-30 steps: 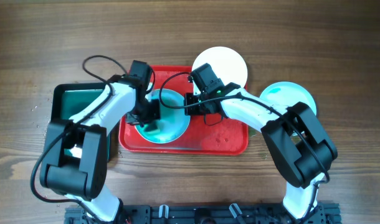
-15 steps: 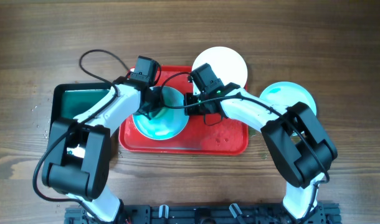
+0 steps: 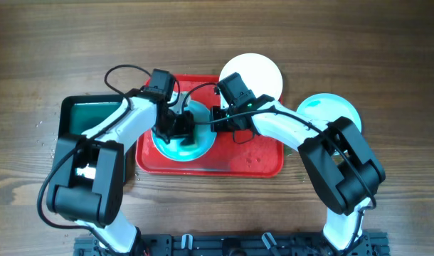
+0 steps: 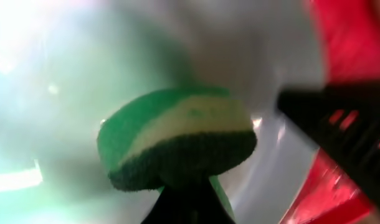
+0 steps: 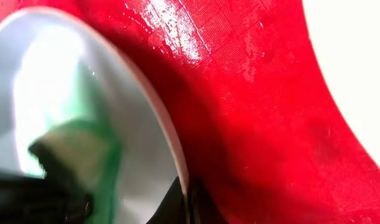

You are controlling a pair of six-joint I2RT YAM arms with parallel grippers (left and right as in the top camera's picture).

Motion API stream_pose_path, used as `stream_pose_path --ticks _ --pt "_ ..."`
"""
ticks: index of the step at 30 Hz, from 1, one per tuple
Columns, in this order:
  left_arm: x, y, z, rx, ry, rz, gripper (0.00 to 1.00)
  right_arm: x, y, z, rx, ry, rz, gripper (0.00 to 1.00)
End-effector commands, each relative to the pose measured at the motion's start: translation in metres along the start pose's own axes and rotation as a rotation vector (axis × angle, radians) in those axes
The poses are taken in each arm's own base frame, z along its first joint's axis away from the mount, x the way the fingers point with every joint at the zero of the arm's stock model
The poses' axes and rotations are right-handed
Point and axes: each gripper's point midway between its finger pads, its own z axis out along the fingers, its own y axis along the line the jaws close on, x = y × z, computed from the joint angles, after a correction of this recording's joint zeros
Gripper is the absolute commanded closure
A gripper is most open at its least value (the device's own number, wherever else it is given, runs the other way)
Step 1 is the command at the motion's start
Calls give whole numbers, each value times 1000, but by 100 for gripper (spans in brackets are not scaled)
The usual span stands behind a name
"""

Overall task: Clean dirty plates on tray and stack at the side
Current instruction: 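Lift the second plate with the right gripper and stack it on the first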

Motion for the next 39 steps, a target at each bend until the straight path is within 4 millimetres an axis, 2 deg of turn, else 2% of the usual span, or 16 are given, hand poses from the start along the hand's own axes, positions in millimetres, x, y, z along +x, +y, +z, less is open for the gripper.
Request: stream_pose_path --ticks 1,4,6,11,14,16,20,23,26,28,31,33,39 --pt "-37 43 -2 -178 -182 -231 96 5 -10 8 29 25 19 96" --pt "-63 85 -29 -388 -328 -313 96 8 -12 8 37 38 23 96" --pt "-73 93 -49 -456 -340 -289 96 11 -14 8 48 49 27 96" --pt "-91 75 -104 -479 -300 -264 96 10 -11 3 49 52 28 96" --pt "-94 60 -139 -485 -280 -267 96 4 -5 -14 63 52 -9 96" --pt "-96 53 -155 -484 -280 -269 96 0 -8 -31 117 28 -28 96" --pt "-98 42 -157 -397 -266 -279 96 -13 -21 -84 289 -88 -68 96" --pt "-97 42 -154 -379 -254 -289 96 -26 -28 -136 449 -235 -104 96" --pt "-97 42 -154 -379 -254 -289 96 -36 -24 -187 595 -398 -183 96" --pt "-97 42 -154 -379 -254 -289 96 -38 -14 -219 692 -508 -246 96" --pt "-98 42 -154 -378 -256 -290 96 -35 2 -243 830 -613 -351 96" --pt "-99 42 -154 -377 -260 -300 96 -30 20 -259 940 -700 -436 96" --pt "-98 42 -154 -375 -263 -315 96 -17 68 -286 1088 -845 -631 96"
